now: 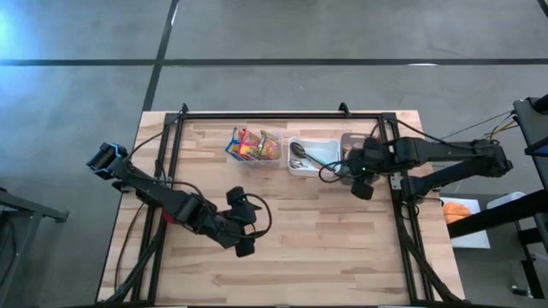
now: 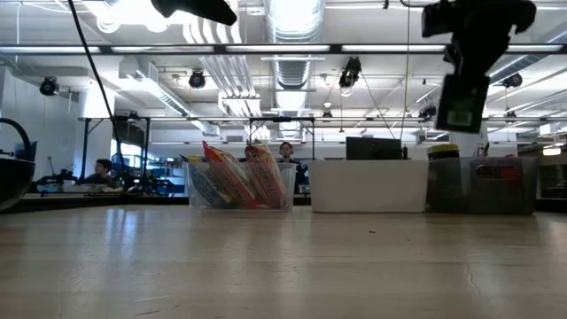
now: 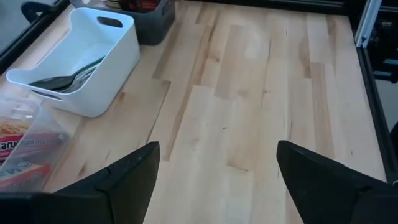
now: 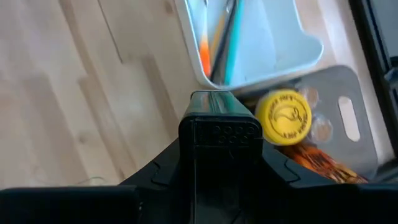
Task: Pick & Place Food Item
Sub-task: Put the black seasoning can into the black bin
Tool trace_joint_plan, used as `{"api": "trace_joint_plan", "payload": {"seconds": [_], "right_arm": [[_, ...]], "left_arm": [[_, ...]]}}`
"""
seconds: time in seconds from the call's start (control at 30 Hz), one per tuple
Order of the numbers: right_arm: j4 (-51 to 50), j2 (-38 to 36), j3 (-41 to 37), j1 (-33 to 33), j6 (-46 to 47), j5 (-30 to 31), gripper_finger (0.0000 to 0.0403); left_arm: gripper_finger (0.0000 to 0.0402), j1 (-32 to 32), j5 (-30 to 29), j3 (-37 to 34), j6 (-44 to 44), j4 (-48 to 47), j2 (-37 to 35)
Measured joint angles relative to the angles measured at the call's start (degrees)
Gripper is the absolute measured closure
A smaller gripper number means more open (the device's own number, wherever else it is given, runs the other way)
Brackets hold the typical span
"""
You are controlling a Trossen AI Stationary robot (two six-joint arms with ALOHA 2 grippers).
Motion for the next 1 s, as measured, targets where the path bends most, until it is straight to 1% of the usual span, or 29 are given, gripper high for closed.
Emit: {"api": "trace_joint_plan", "payload": {"seconds": [0.23,0.43,0.7,1.0], "right_arm": [[-1.4,1.1,-3.1,-5.3,-7.9,-1.2,0.0287],[-1.2,1.0,-3.4,-7.3,-12.5,-1.4,0.0287],[-0.6,1.0,-4.1,-7.6,-15.8,-2.0,0.0287],[3.9,1.1,-9.1,-8.0,-20.2,-2.4,0.0287]], "left_arm": [[0.0073,0.0,0.1,0.0,1.4,-0.4,-0.4],[0.0073,0.0,0.0,0.0,1.3,-2.1,-1.0],[0.0073,0.0,-0.2,0.0,1.1,-3.2,-1.0],[0.0073,-0.1,-0.3,0.0,0.5,-3.8,-1.4]]}}
